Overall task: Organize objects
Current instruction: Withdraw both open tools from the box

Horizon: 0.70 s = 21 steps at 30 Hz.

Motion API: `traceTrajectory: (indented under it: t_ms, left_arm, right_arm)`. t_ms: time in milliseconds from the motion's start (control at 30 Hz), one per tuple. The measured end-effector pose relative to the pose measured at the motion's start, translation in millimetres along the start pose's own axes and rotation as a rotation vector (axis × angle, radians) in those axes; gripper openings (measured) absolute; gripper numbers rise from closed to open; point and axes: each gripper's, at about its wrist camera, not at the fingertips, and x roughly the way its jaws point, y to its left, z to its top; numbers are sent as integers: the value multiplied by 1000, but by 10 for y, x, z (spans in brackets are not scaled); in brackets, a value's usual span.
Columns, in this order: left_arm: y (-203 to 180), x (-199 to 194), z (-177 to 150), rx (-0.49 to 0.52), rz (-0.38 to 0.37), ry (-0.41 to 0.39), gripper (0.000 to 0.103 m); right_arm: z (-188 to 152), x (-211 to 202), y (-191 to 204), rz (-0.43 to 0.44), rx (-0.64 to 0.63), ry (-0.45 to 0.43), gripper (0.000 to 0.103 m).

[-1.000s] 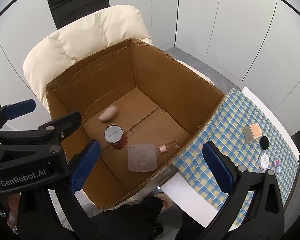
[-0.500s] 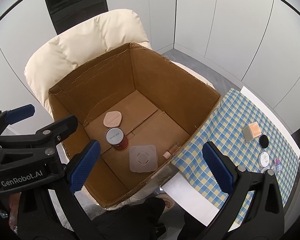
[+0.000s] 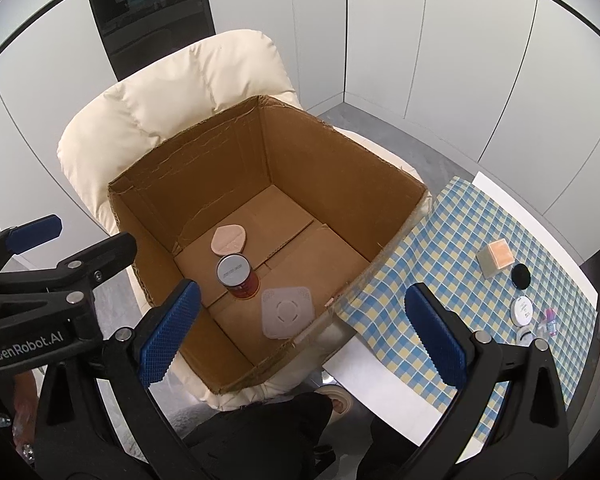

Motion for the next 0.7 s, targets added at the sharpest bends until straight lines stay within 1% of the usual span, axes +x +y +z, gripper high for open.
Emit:
traceTrajectory:
  t_ms: [300,433,700]
  left_arm:
    - [34,-259,-164,-3,-3,-14,98]
    - [39,-377,-255,0,-25,-16,98]
    - [37,-607,-416,16,-32,-35,98]
  right_arm:
    - [-153,-224,-11,9,19,-4,103]
    - [-248,-328,-5,0,26,-5,103]
    - [-421,-576,-30,-9,43,-15,103]
